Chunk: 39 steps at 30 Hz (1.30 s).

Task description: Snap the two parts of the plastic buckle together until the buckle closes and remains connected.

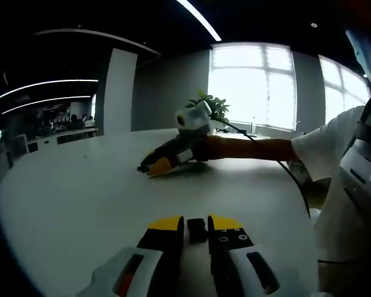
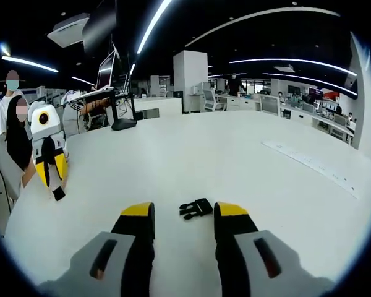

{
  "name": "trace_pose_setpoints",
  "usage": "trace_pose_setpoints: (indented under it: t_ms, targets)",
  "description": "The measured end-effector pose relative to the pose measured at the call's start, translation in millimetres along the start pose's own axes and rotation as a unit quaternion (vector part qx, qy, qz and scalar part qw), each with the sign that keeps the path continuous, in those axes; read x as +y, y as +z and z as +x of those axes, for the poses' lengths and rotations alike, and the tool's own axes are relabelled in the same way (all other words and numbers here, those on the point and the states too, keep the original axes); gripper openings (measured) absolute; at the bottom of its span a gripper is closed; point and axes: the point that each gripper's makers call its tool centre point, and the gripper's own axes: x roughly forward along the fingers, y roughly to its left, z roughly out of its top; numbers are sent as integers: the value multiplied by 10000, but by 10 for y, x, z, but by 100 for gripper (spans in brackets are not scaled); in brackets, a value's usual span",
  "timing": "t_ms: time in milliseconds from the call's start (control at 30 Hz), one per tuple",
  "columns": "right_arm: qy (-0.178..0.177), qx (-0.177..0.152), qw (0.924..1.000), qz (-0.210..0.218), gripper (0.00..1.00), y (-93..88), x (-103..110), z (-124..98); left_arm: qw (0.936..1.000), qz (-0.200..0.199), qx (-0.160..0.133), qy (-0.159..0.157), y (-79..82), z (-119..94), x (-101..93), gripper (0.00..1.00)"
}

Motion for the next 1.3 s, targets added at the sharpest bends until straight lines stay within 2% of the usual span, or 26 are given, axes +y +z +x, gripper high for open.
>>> trace_pose_setpoints:
  t_ms: [700, 1067, 1300]
  targets:
    - [-25, 32, 10000, -8, 20, -3, -26, 3, 9999, -49, -102, -12, 36, -25, 0, 15]
    - [-90, -20, 9998, 153, 19, -8, -9, -79, 9999, -68, -125, -1, 37, -37, 5, 15]
    - [-83, -137, 9997, 211, 19, 12, 144, -227, 9999, -79, -148, 29, 39, -45, 16, 14]
